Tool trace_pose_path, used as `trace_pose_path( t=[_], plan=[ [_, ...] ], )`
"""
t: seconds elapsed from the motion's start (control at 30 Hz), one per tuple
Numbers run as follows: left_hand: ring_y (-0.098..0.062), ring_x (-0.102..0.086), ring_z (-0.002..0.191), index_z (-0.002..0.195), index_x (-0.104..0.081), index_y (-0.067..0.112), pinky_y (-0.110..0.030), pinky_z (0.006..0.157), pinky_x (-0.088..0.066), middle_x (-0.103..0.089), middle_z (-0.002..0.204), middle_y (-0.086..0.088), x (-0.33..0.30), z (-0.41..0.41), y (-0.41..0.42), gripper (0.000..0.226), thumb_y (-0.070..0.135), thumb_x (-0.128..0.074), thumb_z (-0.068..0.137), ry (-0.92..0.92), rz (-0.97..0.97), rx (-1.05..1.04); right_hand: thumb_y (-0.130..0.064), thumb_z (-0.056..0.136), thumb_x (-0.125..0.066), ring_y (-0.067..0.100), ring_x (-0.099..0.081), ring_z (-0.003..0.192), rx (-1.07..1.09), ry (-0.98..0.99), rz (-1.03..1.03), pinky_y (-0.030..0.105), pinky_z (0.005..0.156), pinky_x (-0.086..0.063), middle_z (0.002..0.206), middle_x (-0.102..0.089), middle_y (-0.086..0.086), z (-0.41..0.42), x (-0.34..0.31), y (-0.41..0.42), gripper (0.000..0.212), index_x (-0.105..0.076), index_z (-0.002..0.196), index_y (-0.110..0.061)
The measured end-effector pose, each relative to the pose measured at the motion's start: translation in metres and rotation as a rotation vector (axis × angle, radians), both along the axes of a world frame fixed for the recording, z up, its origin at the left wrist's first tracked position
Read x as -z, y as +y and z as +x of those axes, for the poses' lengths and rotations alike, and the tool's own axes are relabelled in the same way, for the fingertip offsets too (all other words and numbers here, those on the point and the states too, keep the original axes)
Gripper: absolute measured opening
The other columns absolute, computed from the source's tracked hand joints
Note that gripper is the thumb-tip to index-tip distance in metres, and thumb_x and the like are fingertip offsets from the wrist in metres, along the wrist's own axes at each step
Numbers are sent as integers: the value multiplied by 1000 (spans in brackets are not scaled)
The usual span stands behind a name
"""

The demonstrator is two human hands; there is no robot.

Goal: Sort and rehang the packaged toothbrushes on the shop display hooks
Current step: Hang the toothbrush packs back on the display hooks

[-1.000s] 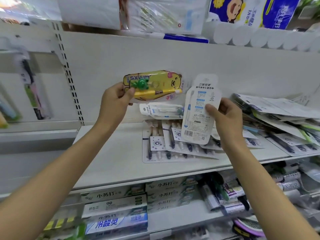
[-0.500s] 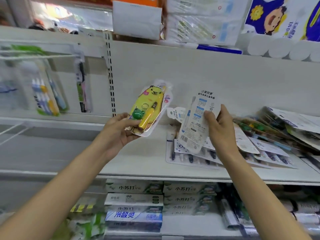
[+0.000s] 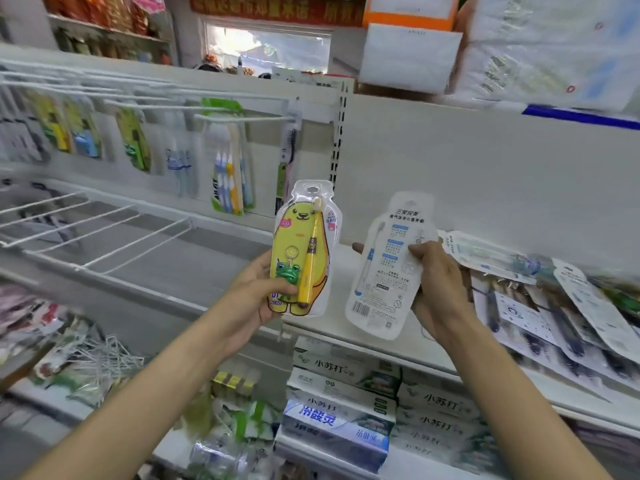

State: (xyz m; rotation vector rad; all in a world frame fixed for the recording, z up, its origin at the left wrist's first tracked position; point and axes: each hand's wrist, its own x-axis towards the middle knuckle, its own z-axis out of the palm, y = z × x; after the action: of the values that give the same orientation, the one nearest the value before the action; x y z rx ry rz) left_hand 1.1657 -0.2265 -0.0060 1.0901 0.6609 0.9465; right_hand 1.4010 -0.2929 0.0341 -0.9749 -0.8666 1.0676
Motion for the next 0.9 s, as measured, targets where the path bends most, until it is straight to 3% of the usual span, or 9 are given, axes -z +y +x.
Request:
trace_pose_path(
  t=[0.2, 0.3, 0.4, 0.5, 0.57, 0.63, 0.7, 0.77, 0.9],
  plan=[
    [-24, -74, 86, 129, -56, 13, -31, 70, -63, -72, 115, -17, -2, -76, -8, 55, -18, -57, 84, 23, 53, -91, -23, 104, -32, 34, -68, 112, -119, -50, -12, 55, 100, -48, 116, -72, 20, -79, -9, 15, 38, -47, 139, -15],
    [-21, -74, 80, 124, -59, 14, -30, 67, -63, -75, 108, -14, -2, -123, -12, 51, -19, -56, 84, 27, 59, -147, -42, 101, -42, 28, -69, 107, -97, -141, -73, 44, 87, -55, 119, -72, 15, -126, -10, 25, 44, -55, 134, -16],
    [-22, -74, 85, 127, -59, 13, -32, 70, -63, -75, 112, -13, -3, -176, -14, 45, -7, -61, 87, 21, 43, -197, -68, 74, -56, 19, -60, 93, -115, -235, -89, 31, 80, -48, 108, -66, 4, -179, -8, 33, 78, -61, 127, -11],
    [-28, -72, 99, 127, -61, 13, -38, 79, -62, -74, 116, -12, -3, -229, -16, 31, 14, -58, 96, -2, 3, -237, -89, 36, -72, 13, -49, 74, -91, -246, -55, 28, 73, -43, 92, -50, 2, -234, -3, 41, 100, -59, 112, -24],
    [-31, -69, 107, 128, -61, 12, -43, 87, -58, -73, 117, -11, -1, -265, -15, 31, 20, -54, 99, -14, -26, -278, -94, 26, -71, 10, -44, 68, -96, -243, -6, 27, 67, -39, 85, -47, -1, -270, 3, 49, 107, -54, 110, -30],
    [-29, -70, 105, 127, -62, 11, -43, 88, -58, -74, 116, -11, 1, -302, -15, 30, 21, -53, 100, 9, -19, -317, -99, 25, -65, 12, -48, 74, -103, -261, 21, 27, 69, -42, 90, -51, -1, -304, 8, 58, 116, -51, 110, -21],
    [-27, -72, 100, 125, -64, 11, -41, 84, -59, -74, 114, -11, 3, -338, -15, 28, 20, -54, 100, 36, -14, -361, -96, 33, -65, 11, -57, 81, -118, -254, 38, 30, 74, -48, 97, -57, -1, -338, 9, 63, 115, -48, 115, -17],
    [-29, -71, 103, 125, -64, 10, -42, 83, -59, -74, 115, -12, 6, -371, -16, 28, 18, -53, 101, 38, -21, -399, -83, 54, -69, 7, -63, 80, -125, -301, 45, 32, 78, -51, 99, -62, -2, -370, 9, 65, 93, -48, 116, -18],
    [-30, -70, 108, 127, -64, 13, -44, 91, -58, -73, 119, -9, 10, -431, -16, 30, 18, -58, 98, 92, 5, -475, -26, 91, -68, 10, -70, 95, -169, -289, 47, 37, 89, -53, 104, -73, -7, -425, 17, 76, 32, -50, 116, -20]
  ],
)
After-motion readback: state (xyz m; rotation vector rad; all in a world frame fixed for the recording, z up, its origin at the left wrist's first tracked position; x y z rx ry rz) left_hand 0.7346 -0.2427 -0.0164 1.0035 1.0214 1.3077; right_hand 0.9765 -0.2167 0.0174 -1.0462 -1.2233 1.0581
